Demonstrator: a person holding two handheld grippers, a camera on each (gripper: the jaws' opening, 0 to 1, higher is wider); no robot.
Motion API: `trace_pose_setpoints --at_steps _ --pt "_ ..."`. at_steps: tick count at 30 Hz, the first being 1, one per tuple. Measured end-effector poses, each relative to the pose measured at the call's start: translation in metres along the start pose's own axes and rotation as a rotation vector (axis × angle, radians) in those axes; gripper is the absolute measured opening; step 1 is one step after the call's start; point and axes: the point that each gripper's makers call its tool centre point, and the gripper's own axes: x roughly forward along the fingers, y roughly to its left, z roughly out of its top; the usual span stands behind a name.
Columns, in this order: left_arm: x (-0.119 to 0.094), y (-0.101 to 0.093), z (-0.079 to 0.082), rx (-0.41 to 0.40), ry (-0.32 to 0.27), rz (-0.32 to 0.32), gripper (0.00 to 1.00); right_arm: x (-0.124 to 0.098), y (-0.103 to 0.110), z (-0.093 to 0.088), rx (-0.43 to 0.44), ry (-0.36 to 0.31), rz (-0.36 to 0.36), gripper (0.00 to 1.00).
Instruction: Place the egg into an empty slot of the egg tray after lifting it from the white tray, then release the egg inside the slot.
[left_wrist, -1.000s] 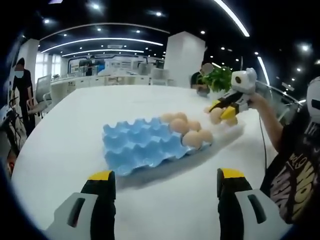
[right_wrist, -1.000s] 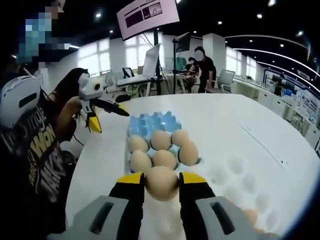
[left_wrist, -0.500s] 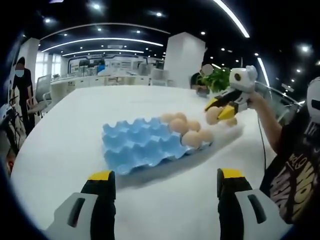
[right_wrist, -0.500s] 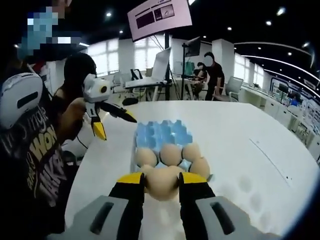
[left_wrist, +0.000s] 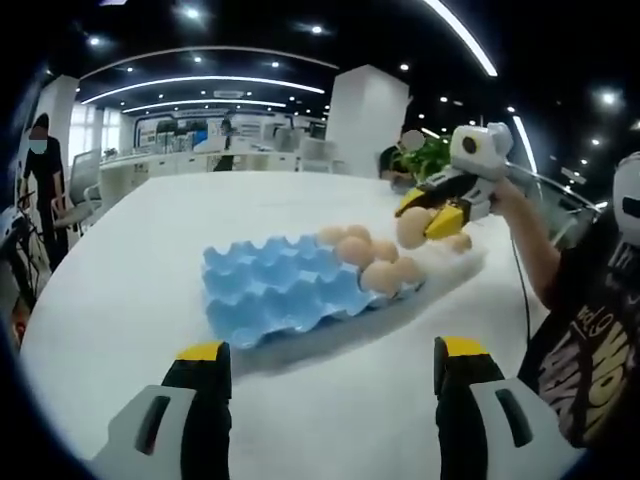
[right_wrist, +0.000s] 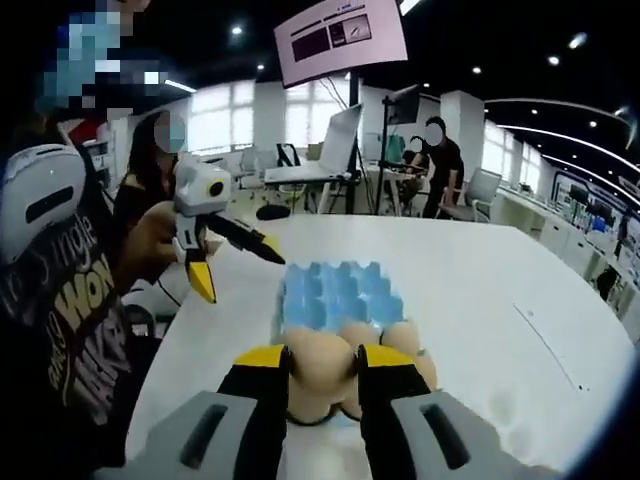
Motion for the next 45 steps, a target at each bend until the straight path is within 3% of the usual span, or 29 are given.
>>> trace_pose_setpoints --at_steps 25,45 --pt "0.0 -0.001 0.0 -0.002 -0.01 -0.017 0.85 0.039 0.025 0.018 -0.023 -0.012 0.084 0.28" --pt "0.003 -0.004 0.0 -0.005 -0.017 -0.032 0.85 0.073 0.027 0.027 -0.034 0.007 0.137 0.28"
